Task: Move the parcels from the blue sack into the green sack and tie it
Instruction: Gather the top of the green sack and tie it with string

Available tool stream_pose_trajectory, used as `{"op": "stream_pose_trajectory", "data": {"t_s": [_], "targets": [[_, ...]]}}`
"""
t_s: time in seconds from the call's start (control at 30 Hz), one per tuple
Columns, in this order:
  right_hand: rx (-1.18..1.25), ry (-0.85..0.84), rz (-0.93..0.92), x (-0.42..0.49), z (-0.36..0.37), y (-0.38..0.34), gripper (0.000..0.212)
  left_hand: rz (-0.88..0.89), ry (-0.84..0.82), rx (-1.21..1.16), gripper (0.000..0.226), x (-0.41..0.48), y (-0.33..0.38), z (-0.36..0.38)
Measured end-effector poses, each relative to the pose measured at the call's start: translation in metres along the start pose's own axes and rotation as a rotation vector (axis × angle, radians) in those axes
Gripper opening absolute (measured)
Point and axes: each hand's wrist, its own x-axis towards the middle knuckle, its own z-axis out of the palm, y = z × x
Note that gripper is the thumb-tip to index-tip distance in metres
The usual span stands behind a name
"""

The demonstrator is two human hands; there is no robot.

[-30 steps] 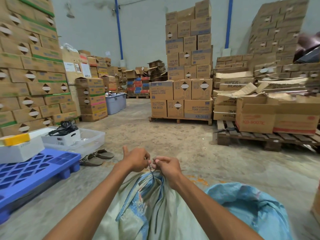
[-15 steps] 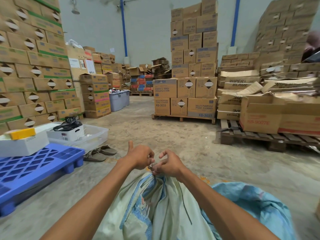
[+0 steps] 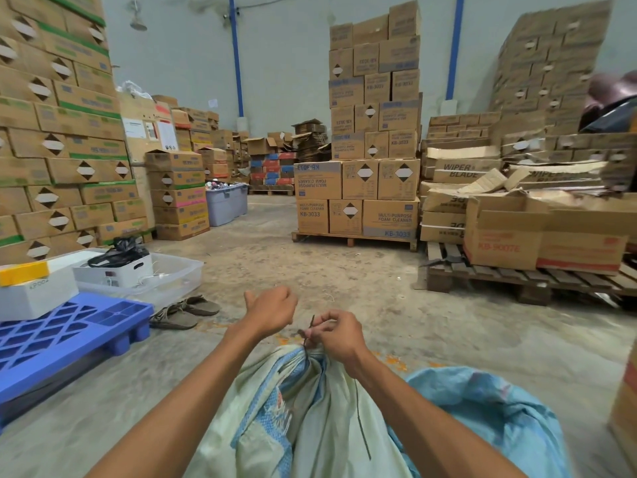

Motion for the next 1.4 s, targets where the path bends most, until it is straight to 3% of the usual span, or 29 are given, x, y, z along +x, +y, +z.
{"op": "stream_pose_trajectory", "data": {"t_s": [0.07, 0.17, 0.3, 0.53, 0.73, 0.9, 1.03, 1.17, 1.27, 1.4], "targets": [[0.083, 0.038, 0.038, 0.004, -0.005, 0.002, 0.015, -0.057, -0.167, -0.224, 0.031, 0.003, -0.012, 0.006], [0.128, 0.061, 0.059, 0.01, -0.011, 0.005, 0.014, 0.016, -0.446, -0.39, 0.013, -0.004, -0.019, 0.021], [0.129, 0.03, 0.07, 0.012, -0.021, 0.009, 0.01, 0.112, -0.464, -0.388, 0.018, -0.003, -0.025, 0.041], [0.039, -0.099, 0.076, 0.013, -0.047, 0.005, 0.022, 0.161, -0.506, -0.384, 0.004, 0.005, -0.027, 0.051], [-0.6, -0.188, -0.261, 0.011, -0.055, 0.0, 0.013, 0.139, -0.568, -0.365, 0.018, 0.005, -0.018, 0.056], [-1.095, -0.105, -0.698, 0.009, -0.039, 0.011, 0.008, 0.084, -0.588, -0.326, 0.021, 0.009, -0.017, 0.058], [-1.255, -0.106, -1.037, 0.004, -0.033, 0.017, 0.043, -0.037, -0.551, -0.356, 0.019, 0.005, -0.005, 0.053], [-1.297, -0.065, -1.099, 0.0, -0.033, 0.014, 0.048, -0.156, -0.524, -0.448, 0.024, 0.002, -0.005, 0.05], [-1.313, -0.081, -1.104, -0.002, -0.034, 0.018, 0.038, -0.235, -0.543, -0.517, 0.033, 0.002, -0.006, 0.054], [-1.324, -0.083, -1.077, 0.004, -0.035, 0.02, 0.032, -0.337, -0.523, -0.582, 0.022, -0.002, -0.006, 0.065]]}}
